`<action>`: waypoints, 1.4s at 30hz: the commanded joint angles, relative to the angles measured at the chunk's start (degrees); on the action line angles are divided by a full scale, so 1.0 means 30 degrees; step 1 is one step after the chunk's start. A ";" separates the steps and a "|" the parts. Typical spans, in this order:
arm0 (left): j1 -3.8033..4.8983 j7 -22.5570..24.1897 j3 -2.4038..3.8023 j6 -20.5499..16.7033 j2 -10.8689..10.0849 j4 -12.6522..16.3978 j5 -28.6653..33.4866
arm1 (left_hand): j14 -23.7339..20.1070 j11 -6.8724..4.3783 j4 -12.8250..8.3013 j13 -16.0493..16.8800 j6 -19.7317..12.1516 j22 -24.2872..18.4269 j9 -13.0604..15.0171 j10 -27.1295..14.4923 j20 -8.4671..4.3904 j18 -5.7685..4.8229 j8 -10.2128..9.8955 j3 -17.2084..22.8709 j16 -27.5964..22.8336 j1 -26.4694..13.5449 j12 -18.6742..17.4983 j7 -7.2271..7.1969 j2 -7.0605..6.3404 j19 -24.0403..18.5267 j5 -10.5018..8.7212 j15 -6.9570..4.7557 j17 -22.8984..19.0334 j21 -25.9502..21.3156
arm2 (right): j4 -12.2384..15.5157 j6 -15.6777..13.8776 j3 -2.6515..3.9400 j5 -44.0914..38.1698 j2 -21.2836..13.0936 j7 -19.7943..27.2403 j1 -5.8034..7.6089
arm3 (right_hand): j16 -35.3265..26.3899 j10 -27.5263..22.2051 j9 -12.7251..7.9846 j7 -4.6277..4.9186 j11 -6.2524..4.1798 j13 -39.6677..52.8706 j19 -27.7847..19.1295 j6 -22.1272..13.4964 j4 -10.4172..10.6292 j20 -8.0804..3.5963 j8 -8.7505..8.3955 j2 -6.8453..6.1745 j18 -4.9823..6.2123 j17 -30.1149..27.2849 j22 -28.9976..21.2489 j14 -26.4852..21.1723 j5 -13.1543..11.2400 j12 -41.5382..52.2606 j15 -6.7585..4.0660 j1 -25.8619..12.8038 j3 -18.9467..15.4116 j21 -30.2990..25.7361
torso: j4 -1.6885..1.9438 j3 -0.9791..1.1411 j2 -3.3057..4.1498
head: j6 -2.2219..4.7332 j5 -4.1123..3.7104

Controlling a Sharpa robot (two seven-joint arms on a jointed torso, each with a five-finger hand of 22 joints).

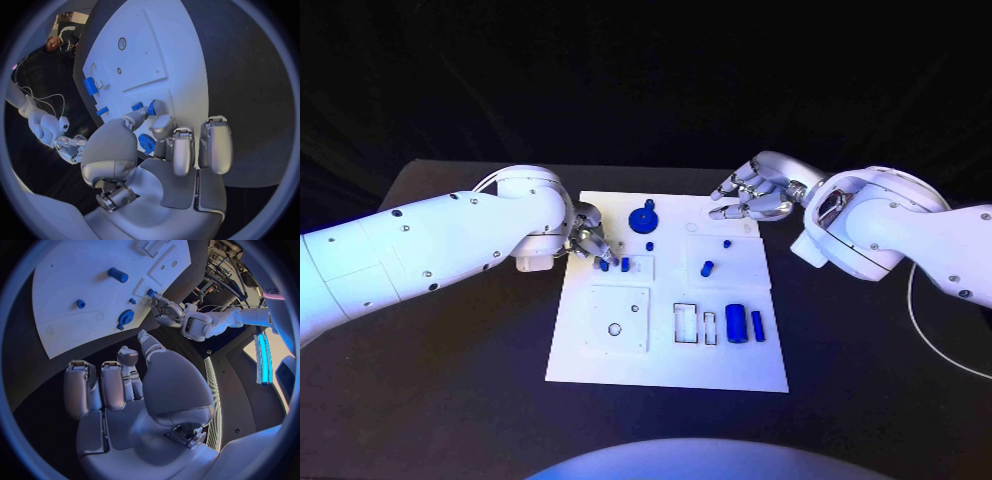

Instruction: Assemble the parts on the task board

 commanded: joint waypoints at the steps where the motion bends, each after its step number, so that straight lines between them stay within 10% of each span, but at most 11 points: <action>1: -0.0185 -0.0137 -0.0114 0.0804 0.0022 0.0072 0.0132 | 0.1973 0.0054 0.0034 0.0016 0.0133 0.2429 -0.0016 0.0139 -0.0175 -0.0339 -0.0114 -0.0117 0.0058 -0.0093 0.0106 -0.0060 0.0104 0.0794 0.0045 -0.0147 0.5019 0.0132 | 0.0015 0.0048 0.0000 -0.0072 0.0022 0.0139 -0.0011 | -0.0124 -0.0120 0.0009 0.0022 0.0012 -0.0017 -0.0137 0.0143 -0.0002 0.0013 0.0107 0.0153 0.0166 -0.0018 -0.0016 0.0695 0.0126 -0.0117 -0.0031 0.0025 -0.0132 -0.0099 | 0.0002 0.0001 0.0004 | 0.0007 -0.0004; 17: -0.0185 -0.0454 -0.0102 0.0711 0.0003 -0.0101 0.0032 | 0.1973 0.0049 0.0378 -0.0078 0.0350 0.2499 -0.0136 0.0223 -0.0199 -0.0355 -0.0250 -0.1334 0.0058 -0.0466 -0.0043 -0.0056 0.0147 0.0825 0.0017 -0.0174 0.5019 0.0160 | 0.0031 0.0036 0.0002 -0.0070 0.0037 0.0154 -0.0010 | -0.0169 -0.0130 0.0007 0.0022 0.0012 -0.0037 -0.0170 0.0140 0.0021 0.0013 0.0105 0.0170 0.0177 -0.0073 -0.0069 0.0681 0.0135 -0.0134 -0.0031 0.0015 -0.0159 -0.0127 | -0.0001 0.0006 0.0005 | 0.0045 -0.0020; 34: -0.0141 -0.0169 -0.0006 -0.0297 -0.0410 0.0206 -0.0264 | 0.1973 0.0066 0.1714 -0.0133 0.0430 0.2406 -0.0223 0.0202 -0.0219 -0.0313 -0.0469 -0.5701 0.0058 -0.0457 -0.0266 -0.0038 0.0204 0.0764 0.0014 -0.0177 0.5019 -0.0031 | 0.0072 0.0206 0.0002 -0.0068 0.0017 0.0124 -0.0009 | -0.0211 -0.0136 0.0006 0.0022 0.0013 -0.0048 -0.0199 0.0138 0.0033 0.0013 0.0104 0.0167 0.0187 -0.0136 -0.0116 0.0668 0.0132 -0.0145 -0.0031 0.0003 -0.0175 -0.0149 | -0.0003 -0.0004 0.0001 | 0.0042 -0.0073; 42: -0.0064 0.0145 0.0282 -0.1038 -0.0811 0.0617 -0.0286 | 0.1973 0.0069 0.1899 -0.0273 0.0373 0.2222 -0.0228 0.0117 -0.0226 -0.0257 -0.0523 -0.6437 0.0058 0.0071 -0.0418 -0.0024 0.0511 0.0676 0.0046 -0.0179 0.5019 -0.0239 | -0.0027 0.0381 0.0002 -0.0068 0.0022 0.0095 -0.0009 | -0.0234 -0.0128 0.0005 0.0021 0.0013 -0.0035 -0.0213 0.0136 0.0038 0.0013 0.0102 0.0164 0.0192 -0.0165 -0.0139 0.0660 0.0134 -0.0127 -0.0031 0.0000 -0.0190 -0.0161 | -0.0003 -0.0007 -0.0012 | 0.0098 -0.0105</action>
